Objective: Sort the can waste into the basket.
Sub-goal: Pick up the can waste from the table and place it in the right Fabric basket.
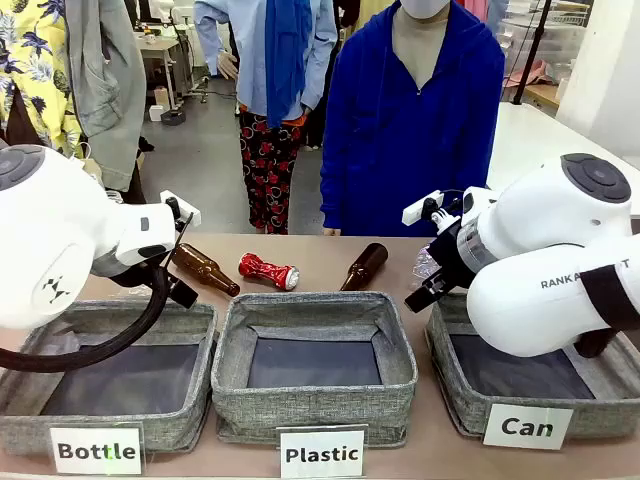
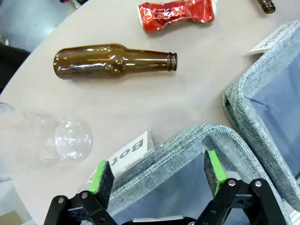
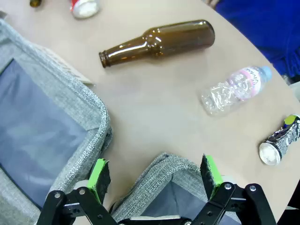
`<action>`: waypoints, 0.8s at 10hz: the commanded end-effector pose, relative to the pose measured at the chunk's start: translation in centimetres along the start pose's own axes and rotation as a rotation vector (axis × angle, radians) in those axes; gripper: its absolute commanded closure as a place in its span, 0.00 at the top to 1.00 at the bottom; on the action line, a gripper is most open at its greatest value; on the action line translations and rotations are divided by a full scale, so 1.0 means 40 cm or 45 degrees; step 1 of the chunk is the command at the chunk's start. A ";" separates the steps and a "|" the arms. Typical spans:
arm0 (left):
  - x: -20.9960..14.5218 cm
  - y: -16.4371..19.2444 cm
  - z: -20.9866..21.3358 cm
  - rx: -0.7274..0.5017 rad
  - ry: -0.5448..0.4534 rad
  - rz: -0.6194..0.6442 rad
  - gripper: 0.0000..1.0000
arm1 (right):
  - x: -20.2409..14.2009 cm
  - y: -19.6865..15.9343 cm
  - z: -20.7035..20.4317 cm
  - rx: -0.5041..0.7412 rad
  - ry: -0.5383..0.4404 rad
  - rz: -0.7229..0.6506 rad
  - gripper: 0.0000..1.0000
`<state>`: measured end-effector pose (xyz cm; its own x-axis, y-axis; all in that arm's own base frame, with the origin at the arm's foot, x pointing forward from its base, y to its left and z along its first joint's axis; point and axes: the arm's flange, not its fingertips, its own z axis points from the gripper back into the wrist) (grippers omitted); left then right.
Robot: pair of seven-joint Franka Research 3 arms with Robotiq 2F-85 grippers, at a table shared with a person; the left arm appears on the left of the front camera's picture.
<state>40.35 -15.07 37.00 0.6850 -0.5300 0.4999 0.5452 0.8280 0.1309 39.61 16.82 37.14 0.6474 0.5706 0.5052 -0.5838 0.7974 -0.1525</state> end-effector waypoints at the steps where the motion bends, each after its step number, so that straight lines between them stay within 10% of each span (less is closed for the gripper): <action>1: 0.000 0.000 0.000 0.000 0.000 0.000 1.00 | 0.000 0.000 0.000 0.000 0.000 0.000 1.00; 8: 0.000 0.000 0.000 0.000 0.000 0.000 1.00 | 0.000 0.000 0.000 0.000 0.000 0.000 1.00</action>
<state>40.35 -15.07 37.00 0.6850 -0.5300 0.4998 0.5452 0.8280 0.1309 39.61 16.83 37.14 0.6471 0.5712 0.5050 -0.5841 0.7971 -0.1531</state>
